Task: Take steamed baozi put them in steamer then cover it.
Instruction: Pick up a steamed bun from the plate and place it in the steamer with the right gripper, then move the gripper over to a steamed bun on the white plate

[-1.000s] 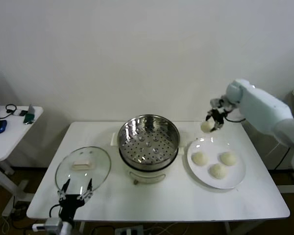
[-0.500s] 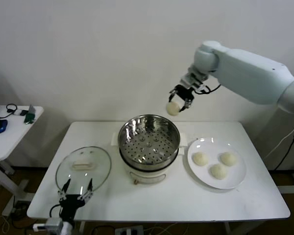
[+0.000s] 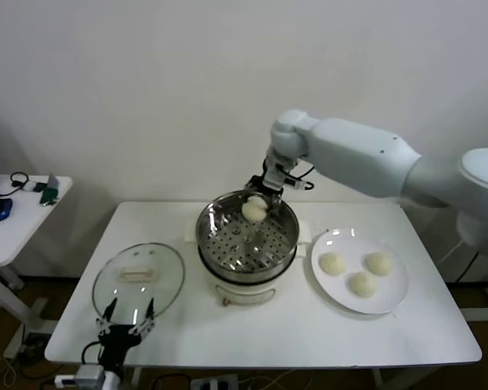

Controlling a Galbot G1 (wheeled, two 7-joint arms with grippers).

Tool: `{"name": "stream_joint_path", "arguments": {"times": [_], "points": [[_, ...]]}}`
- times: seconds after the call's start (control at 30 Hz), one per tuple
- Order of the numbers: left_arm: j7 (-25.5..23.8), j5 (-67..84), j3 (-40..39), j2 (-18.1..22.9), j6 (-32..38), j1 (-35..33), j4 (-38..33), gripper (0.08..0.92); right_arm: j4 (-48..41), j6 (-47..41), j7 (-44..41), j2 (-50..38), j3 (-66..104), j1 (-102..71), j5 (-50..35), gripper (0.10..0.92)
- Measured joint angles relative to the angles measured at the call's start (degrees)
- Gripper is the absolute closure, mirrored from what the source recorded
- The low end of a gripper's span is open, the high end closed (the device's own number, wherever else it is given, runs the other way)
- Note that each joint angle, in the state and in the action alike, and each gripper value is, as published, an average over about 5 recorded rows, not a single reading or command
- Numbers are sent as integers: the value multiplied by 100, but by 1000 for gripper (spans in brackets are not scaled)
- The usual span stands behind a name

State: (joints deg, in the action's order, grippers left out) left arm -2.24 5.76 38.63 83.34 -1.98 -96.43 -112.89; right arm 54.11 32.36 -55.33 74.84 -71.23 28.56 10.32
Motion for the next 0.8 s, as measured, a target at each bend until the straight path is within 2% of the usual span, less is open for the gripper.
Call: {"name": "stream_joint_path", "arguments": {"times": [0.23, 0.4, 0.6, 0.8], "points": [[0, -12, -29, -3, 8, 30, 46, 177, -625, 275, 151, 332, 222, -298, 395, 355], [0, -11, -28, -14, 11, 77, 85, 177, -973, 433, 154, 509, 267, -379, 487, 305], [-1, -10, -41, -18, 11, 108, 124, 177, -1210, 579, 67, 626, 244, -402, 439, 216], [-1, -14, -70, -18, 12, 123, 138, 177, -1195, 611, -69, 596, 129, -285, 128, 203]]}}
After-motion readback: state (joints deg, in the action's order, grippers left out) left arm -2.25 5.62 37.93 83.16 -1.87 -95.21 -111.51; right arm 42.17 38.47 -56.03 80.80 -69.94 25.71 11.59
